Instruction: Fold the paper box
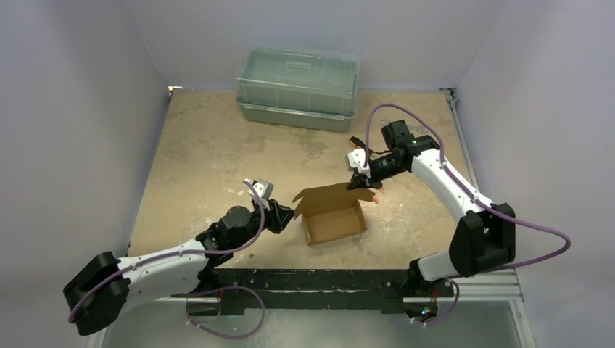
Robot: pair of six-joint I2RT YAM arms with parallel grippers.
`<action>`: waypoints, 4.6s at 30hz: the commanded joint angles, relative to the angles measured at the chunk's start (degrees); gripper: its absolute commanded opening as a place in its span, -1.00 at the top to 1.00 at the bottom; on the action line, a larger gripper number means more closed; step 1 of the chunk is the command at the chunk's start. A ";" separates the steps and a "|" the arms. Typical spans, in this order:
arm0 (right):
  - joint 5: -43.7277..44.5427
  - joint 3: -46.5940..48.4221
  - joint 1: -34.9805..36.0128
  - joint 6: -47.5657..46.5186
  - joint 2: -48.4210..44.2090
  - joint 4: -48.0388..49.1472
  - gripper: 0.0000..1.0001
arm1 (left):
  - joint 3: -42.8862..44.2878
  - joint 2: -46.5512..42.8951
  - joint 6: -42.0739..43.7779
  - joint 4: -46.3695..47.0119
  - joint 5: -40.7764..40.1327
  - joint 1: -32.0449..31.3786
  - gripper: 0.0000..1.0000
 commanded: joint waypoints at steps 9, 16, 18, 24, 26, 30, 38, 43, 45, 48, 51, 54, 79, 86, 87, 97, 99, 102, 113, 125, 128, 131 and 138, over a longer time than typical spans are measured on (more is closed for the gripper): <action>-1.50 -0.14 -0.17 0.54 -0.32 -0.18 1.00 | -2.47 7.59 -0.21 18.93 7.70 -0.02 0.40; -1.52 -0.41 -0.18 -1.02 -0.32 -1.41 1.00 | 0.67 13.99 1.99 21.98 6.88 0.02 0.37; -1.82 -0.49 -0.17 -1.70 -0.24 -1.91 1.00 | 0.98 14.75 2.79 23.15 6.41 0.07 0.37; -2.83 -0.41 -0.23 -4.28 -0.06 -3.95 1.00 | 0.78 17.26 5.47 28.97 7.63 0.24 0.36; -2.99 -0.32 -0.21 -4.72 0.03 -4.27 1.00 | 0.95 18.19 6.74 30.47 9.51 0.22 0.36; -4.01 -0.02 -0.16 -7.68 0.48 -6.58 1.00 | 0.13 19.10 10.57 33.68 12.54 0.21 0.36; -4.84 0.65 -0.17 -11.52 1.59 -10.10 1.00 | -1.95 20.35 19.72 40.12 17.45 0.28 0.39; -4.97 0.74 -0.18 -11.88 1.71 -10.37 1.00 | 0.01 23.76 20.55 40.15 20.30 0.28 0.46; -4.98 0.73 -0.16 -11.88 1.79 -10.45 1.00 | 0.63 25.08 20.59 40.25 21.25 0.23 0.61; -4.98 0.74 -0.19 -11.95 1.83 -10.52 1.00 | 0.94 26.25 20.36 40.29 22.04 0.32 0.92; -4.98 0.82 -0.17 -12.14 1.95 -10.73 1.00 | 0.58 26.24 20.24 40.20 22.05 0.29 0.97; -5.02 0.88 -0.16 -12.23 2.13 -10.76 1.00 | 0.45 25.76 20.49 39.85 21.75 0.32 1.00; -9.09 -1.29 -14.26 15.35 -7.83 4.46 -0.52 | 2.64 16.67 28.80 24.00 16.65 0.21 1.00; 0.93 -9.05 -16.69 40.61 -8.11 27.94 0.47 | 3.47 15.47 30.08 19.98 16.81 0.25 1.00; 2.56 -10.76 -16.69 43.21 -7.95 31.36 0.57 | 3.48 15.25 30.08 19.80 16.72 0.32 1.00; 2.97 -13.14 -16.69 45.28 -0.91 32.99 0.87 | 3.01 14.70 30.08 20.37 16.43 0.31 1.00; 0.01 -12.29 -17.28 42.81 0.61 30.03 0.89 | 2.86 14.56 30.08 20.46 16.33 0.22 1.00; -3.14 -11.05 -17.30 39.12 3.04 25.38 0.91 | 2.73 14.43 30.02 20.64 16.27 0.26 1.00; -11.17 -8.86 -13.43 23.70 5.30 11.50 0.95 | 2.29 14.29 29.83 21.26 15.75 0.32 1.00; -16.27 -10.22 -11.81 26.88 6.73 14.59 0.94 | 3.17 15.54 29.72 21.79 16.77 0.32 1.00; -17.36 -12.25 -11.77 32.24 6.21 19.99 0.91 | 3.52 16.18 29.65 22.06 17.55 0.22 1.00; -18.51 -14.74 -11.80 37.39 4.96 26.64 0.77 | 3.59 16.76 29.49 22.54 18.25 0.23 1.00; -18.12 -22.20 -11.35 51.64 0.71 47.38 0.60 | 3.93 17.96 29.14 23.44 18.94 0.20 1.00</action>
